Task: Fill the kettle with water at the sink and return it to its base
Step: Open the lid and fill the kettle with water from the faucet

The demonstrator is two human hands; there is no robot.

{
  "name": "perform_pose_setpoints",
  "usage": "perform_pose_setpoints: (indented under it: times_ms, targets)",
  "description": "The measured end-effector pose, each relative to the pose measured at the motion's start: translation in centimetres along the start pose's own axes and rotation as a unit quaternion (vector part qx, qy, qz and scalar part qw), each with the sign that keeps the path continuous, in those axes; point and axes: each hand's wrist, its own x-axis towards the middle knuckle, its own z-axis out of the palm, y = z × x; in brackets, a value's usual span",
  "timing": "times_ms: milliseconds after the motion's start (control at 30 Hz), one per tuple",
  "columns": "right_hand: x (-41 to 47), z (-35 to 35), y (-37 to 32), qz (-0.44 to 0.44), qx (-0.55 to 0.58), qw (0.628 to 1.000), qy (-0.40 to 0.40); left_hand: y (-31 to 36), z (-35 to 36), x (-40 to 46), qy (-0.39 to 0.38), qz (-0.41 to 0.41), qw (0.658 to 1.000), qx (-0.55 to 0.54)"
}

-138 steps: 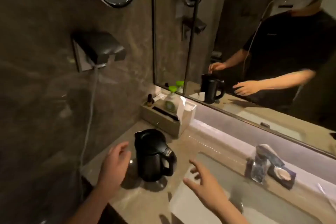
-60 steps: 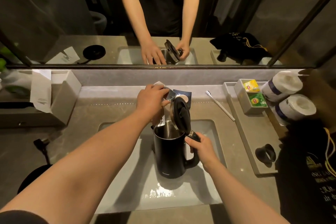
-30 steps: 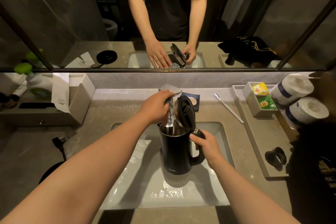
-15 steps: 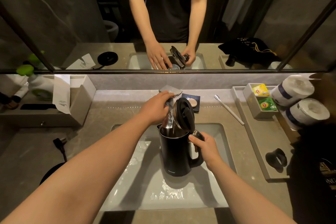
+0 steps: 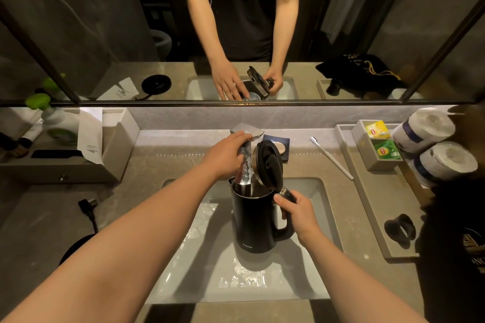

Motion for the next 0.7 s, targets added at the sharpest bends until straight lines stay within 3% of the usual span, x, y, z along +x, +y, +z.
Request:
perform_pose_setpoints:
  times_ms: [700]
  targets:
    - [-0.13, 0.13, -0.26, 0.009, -0.005, 1.000, 0.005, -0.38, 0.34, 0.01, -0.001, -0.001, 1.000, -0.004]
